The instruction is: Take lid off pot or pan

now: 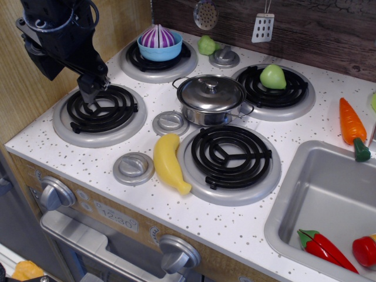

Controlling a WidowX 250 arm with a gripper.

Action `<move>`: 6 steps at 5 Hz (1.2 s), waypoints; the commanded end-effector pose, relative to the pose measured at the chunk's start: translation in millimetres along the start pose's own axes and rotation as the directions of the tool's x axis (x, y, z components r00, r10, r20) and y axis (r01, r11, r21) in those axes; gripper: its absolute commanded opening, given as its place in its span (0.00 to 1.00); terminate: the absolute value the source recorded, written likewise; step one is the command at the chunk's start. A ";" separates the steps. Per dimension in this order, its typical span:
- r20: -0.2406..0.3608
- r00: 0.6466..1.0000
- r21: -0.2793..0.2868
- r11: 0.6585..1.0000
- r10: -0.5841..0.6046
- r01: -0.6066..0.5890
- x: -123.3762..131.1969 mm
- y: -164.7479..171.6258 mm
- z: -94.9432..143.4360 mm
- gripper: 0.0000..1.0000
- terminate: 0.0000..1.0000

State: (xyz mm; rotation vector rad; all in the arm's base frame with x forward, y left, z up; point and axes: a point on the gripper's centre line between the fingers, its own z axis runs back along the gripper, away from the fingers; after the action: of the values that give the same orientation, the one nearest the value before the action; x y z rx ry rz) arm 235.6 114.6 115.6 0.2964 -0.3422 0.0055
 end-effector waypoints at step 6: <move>0.005 1.000 -0.257 0.966 0.014 -0.013 134.1 -82.4 -17.1 1.00 0.00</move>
State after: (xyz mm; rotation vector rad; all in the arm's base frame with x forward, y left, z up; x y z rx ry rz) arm 377.9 29.4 98.8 0.0012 -0.2976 -0.0170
